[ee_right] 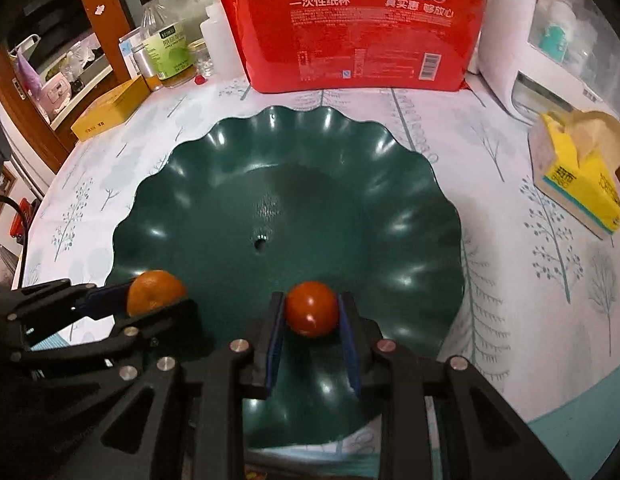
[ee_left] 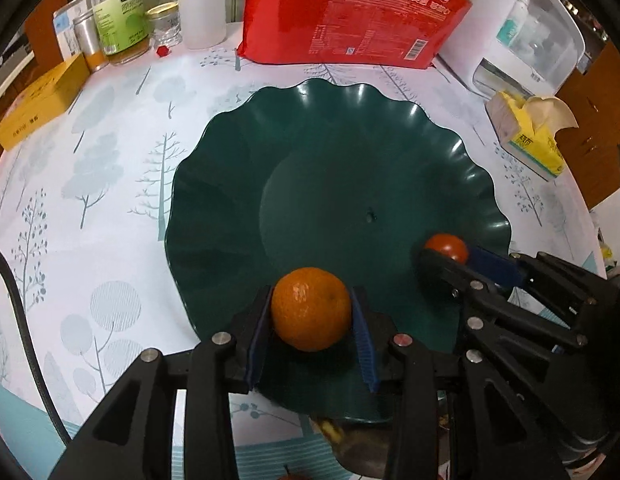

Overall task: Organize fruits
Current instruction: 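Carry orange and tomato to the green plate and open both tools, then move both tools back toward the fruits on the white plate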

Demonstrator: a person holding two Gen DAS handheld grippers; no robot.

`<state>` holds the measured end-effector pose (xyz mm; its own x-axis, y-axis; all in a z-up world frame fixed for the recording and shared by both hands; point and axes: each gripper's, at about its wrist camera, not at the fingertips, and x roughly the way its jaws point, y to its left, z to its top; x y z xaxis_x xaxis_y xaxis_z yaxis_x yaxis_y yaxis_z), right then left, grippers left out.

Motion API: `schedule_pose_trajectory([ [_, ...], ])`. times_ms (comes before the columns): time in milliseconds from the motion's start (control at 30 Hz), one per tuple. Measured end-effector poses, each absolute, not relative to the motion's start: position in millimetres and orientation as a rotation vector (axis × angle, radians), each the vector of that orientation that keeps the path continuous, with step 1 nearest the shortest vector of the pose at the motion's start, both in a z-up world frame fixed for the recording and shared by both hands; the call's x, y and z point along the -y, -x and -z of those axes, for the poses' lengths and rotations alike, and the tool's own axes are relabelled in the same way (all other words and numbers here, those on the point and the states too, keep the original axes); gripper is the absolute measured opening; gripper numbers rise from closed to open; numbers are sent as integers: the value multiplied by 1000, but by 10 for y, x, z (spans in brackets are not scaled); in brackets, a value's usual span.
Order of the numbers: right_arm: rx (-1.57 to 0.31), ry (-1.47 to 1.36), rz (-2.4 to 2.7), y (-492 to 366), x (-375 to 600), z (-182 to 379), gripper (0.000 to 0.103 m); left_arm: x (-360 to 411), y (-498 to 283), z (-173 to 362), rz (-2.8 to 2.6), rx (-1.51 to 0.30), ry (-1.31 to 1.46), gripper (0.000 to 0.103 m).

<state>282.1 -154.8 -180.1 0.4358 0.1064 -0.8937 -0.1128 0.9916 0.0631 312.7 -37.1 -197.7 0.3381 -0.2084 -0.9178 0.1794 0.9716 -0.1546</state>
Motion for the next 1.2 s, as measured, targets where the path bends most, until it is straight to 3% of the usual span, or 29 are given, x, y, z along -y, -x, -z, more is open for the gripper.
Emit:
schedule_pose_trajectory([
  [100, -1121, -5, -126, -2853, 1591, 1823, 28, 399, -3133, 1980, 273, -1194, 23, 52],
  [233, -1117, -82, -110, -2876, 1751, 1827, 29, 371, -3118, 1900, 263, -1162, 28, 84],
  [367, -1101, -127, -102, -2842, 1865, 1771, 41, 351, -3103, 1815, 261, -1170, 39, 93],
  [633, -1047, -137, -135, -2720, 1870, 1593, 43, 278, -2966, 1569, 213, -1142, 29, 96],
  [833, -1011, -72, -128, -2562, 1775, 1388, 57, 151, -2788, 1277, 200, -1115, 51, 102],
  [967, -988, -76, -167, -2418, 1762, 1175, 72, 81, -2625, 1060, 187, -1100, 57, 102],
  [1200, -935, -74, -217, -2044, 1760, 758, 75, 32, -2138, 579, 216, -1044, 94, 102],
])
